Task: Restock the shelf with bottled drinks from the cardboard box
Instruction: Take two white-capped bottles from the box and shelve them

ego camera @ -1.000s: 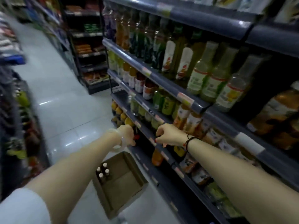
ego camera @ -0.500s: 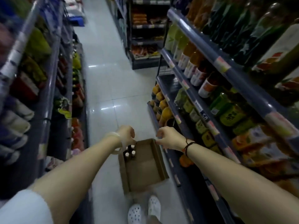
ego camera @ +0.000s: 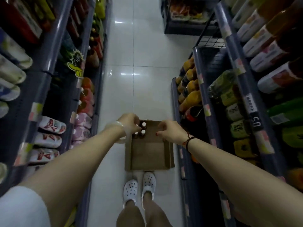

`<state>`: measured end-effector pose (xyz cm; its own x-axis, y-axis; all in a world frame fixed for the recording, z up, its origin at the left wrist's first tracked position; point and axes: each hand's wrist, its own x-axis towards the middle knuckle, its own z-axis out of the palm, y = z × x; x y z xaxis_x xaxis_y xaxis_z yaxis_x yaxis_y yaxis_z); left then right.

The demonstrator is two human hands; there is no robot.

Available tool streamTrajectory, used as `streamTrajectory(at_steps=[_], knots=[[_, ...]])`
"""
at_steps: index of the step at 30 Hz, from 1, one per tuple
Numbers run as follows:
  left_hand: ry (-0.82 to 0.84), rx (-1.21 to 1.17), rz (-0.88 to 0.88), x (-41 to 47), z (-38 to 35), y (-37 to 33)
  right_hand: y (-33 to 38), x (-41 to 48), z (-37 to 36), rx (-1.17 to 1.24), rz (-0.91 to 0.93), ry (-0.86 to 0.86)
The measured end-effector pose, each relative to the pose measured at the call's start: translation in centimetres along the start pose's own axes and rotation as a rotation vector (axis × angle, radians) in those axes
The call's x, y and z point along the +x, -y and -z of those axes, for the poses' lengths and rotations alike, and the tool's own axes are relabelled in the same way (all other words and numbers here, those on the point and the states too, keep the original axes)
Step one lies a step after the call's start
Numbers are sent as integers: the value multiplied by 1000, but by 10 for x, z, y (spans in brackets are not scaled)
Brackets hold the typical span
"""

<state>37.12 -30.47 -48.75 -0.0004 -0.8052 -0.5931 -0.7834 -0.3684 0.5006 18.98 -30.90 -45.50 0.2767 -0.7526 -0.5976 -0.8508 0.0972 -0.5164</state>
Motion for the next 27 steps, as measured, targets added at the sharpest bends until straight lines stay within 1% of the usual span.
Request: streamTrajectory(at_steps=[8,14,27], knots=[[-12,-70,60,64,-46,51,-55,83,-51,58,-59,-1],[-5,-77,56,116,-92,98,-97,144,-104,73,-76,5],[-82,-52,23,248,-213,198,-204,283,-223,124,-73,-37]])
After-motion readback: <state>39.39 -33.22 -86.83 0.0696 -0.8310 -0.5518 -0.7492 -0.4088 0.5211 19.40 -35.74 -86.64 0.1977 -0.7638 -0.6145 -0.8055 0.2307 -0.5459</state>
